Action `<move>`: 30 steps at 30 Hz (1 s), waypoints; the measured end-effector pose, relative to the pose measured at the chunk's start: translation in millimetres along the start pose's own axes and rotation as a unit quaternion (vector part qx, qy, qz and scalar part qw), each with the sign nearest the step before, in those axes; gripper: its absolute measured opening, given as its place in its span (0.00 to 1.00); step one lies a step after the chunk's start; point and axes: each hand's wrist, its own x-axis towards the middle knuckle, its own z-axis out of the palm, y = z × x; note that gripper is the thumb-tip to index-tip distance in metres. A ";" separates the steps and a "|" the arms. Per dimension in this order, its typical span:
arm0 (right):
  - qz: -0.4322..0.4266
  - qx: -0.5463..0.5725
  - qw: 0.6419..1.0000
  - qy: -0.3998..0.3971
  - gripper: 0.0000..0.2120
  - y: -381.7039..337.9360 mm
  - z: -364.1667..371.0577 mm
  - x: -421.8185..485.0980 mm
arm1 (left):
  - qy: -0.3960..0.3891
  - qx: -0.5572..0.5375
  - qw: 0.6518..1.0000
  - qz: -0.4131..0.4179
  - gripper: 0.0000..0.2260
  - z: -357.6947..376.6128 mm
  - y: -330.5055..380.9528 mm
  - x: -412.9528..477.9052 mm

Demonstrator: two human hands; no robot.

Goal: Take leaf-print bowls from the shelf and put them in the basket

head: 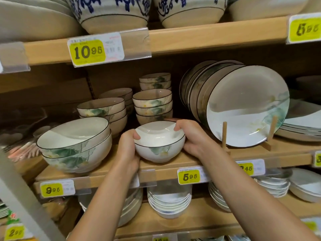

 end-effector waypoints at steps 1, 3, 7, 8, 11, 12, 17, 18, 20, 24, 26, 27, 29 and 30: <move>-0.001 0.001 1.000 0.003 0.25 -0.2 0.1 0.5 | 0.005 -0.005 1.000 0.003 0.14 0.0 -2.1 -0.4; -0.001 0.004 1.000 0.006 0.25 -0.5 1.0 1.1 | 0.042 -0.023 0.998 0.033 0.15 -0.5 -9.5 -5.1; -0.026 -0.006 0.999 0.045 0.17 7.3 8.0 -5.9 | 0.061 0.005 0.991 0.122 0.37 8.1 -38.1 -36.5; -0.045 -0.009 0.998 0.049 0.16 11.8 7.5 -10.9 | 0.051 0.002 0.991 0.123 0.37 13.4 -41.4 -40.1; -0.086 -0.049 0.994 0.041 0.21 27.9 1.6 -22.1 | 0.079 -0.038 0.991 0.100 0.23 12.1 -28.8 -19.4; -0.086 -0.060 0.994 0.042 0.20 27.7 -1.3 -21.6 | 0.081 -0.043 0.992 0.082 0.20 6.1 -19.3 -11.3; 0.014 0.007 1.000 -0.002 0.16 10.0 1.1 -7.3 | 0.006 -0.032 0.999 -0.017 0.27 -10.3 -1.6 7.3; 0.021 0.026 0.999 -0.004 0.17 12.3 2.0 -4.7 | -0.001 -0.030 0.999 -0.021 0.26 -10.1 -1.2 6.4; 0.019 0.042 0.999 -0.002 0.18 16.8 2.4 -0.9 | 0.005 -0.039 0.999 -0.017 0.23 -8.0 -0.2 5.3; -0.027 -0.013 0.999 0.017 0.14 21.2 6.9 -8.5 | 0.083 -0.034 0.991 0.102 0.20 -6.2 -24.2 -11.2; -0.064 -0.066 0.996 0.012 0.17 30.8 8.4 -14.3 | 0.066 0.002 0.987 0.145 0.28 -2.9 -36.9 -22.5; -0.078 -0.086 0.993 0.002 0.20 36.6 7.0 -18.3 | 0.061 0.014 0.987 0.147 0.29 -2.0 -38.6 -21.8; -0.104 -0.108 0.989 0.000 0.27 41.5 -0.3 -23.7 | 0.067 -0.007 0.990 0.126 0.20 -0.4 -29.2 -10.5; -0.104 -0.103 0.989 0.006 0.28 39.7 -3.6 -21.0 | 0.068 -0.020 0.992 0.105 0.15 -0.6 -21.1 -5.5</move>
